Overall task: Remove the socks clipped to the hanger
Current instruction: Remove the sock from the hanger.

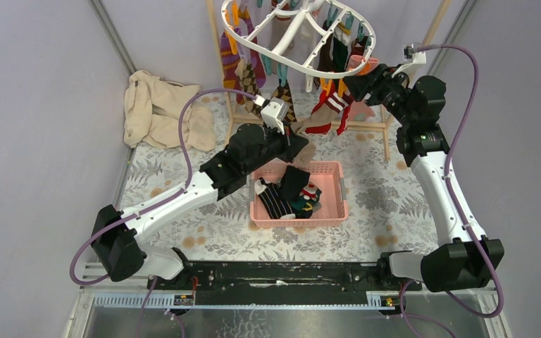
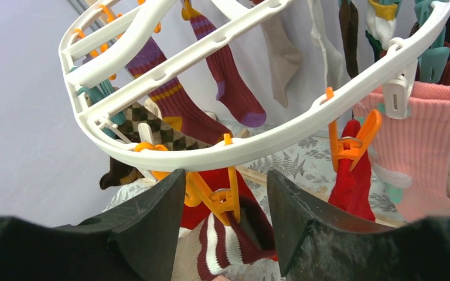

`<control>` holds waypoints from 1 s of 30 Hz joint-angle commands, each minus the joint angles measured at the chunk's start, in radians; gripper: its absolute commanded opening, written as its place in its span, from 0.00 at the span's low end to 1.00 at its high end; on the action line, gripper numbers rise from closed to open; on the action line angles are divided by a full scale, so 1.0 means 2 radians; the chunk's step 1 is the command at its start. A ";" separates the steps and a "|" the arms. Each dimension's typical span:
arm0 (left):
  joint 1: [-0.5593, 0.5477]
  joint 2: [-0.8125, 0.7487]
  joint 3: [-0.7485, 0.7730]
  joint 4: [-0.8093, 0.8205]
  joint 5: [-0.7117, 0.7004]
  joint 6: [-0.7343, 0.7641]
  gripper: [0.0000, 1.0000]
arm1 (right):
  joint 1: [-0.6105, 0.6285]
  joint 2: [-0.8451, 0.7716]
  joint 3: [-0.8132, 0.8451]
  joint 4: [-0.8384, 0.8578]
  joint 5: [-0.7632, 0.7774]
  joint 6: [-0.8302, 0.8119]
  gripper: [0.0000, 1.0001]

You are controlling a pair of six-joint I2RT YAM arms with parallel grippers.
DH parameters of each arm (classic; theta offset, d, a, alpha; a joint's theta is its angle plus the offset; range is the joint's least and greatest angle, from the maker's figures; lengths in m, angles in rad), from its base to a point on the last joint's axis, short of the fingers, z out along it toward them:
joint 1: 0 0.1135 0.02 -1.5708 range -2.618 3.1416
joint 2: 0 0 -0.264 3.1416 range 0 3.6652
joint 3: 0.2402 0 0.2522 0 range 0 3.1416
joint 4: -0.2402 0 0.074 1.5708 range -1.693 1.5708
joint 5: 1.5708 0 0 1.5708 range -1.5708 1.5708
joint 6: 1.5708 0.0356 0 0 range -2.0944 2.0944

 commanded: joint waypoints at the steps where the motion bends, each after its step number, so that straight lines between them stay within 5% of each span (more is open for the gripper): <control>1: 0.004 -0.001 0.001 0.013 0.006 0.003 0.00 | 0.001 -0.009 -0.001 0.034 -0.023 0.007 0.59; 30: 0.004 0.008 0.004 0.014 0.009 0.003 0.00 | 0.057 0.017 0.036 -0.007 0.105 -0.064 0.55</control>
